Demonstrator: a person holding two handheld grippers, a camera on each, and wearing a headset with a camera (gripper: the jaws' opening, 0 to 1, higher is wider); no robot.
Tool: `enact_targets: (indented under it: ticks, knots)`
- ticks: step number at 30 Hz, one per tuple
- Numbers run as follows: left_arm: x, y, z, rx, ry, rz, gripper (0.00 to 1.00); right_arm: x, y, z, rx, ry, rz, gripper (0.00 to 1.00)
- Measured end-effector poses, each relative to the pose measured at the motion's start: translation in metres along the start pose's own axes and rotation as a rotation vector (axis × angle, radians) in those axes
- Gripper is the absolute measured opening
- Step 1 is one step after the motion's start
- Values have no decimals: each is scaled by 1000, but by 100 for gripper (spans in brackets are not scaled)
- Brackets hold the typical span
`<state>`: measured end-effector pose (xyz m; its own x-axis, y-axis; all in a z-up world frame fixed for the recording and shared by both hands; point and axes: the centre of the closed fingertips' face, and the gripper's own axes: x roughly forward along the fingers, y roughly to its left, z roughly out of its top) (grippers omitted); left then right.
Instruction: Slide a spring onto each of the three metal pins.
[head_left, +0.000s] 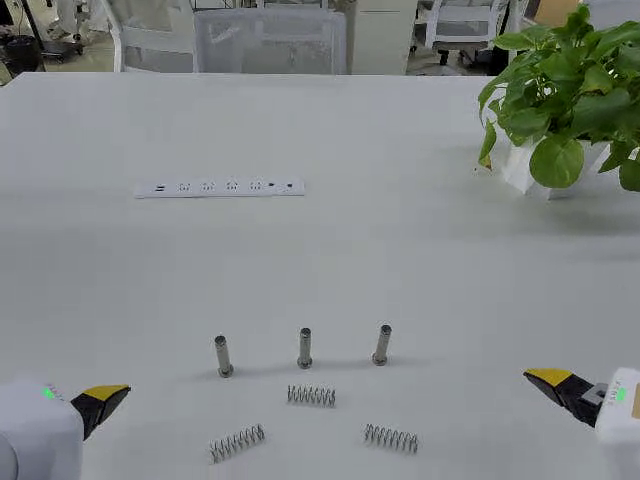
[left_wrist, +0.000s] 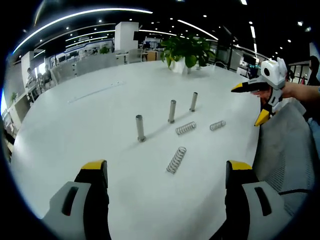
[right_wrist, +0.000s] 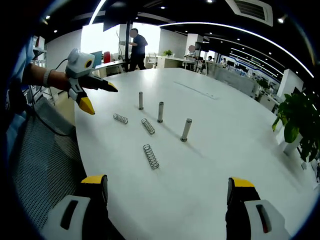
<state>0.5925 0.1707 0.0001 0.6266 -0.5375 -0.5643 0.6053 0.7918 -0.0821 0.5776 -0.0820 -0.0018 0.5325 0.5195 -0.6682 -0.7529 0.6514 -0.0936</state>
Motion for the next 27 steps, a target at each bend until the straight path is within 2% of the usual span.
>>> enact_targets:
  ticks: [14,17,19,20,23,26,27]
  knots:
    - [-1,0,0,5,1,2,97,-1,-1,-3,15,-4,-8,100]
    - [1,-2,3,13,-12,4,97,-2,-2,-1,12,-6,-10,100]
    - [6,0,1,23,1,13,95,-4,-2,1,10,-9,-15,100]
    - [6,4,-1,45,12,32,91,-4,-3,1,11,-11,-16,100]
    - [9,1,0,26,5,5,62,-8,-5,0,22,-16,-26,100]
    - [16,2,-3,35,13,2,61,-9,-6,-5,28,-6,-32,100]
    - [19,3,-5,54,23,0,56,-10,-6,-6,29,-5,-34,100]
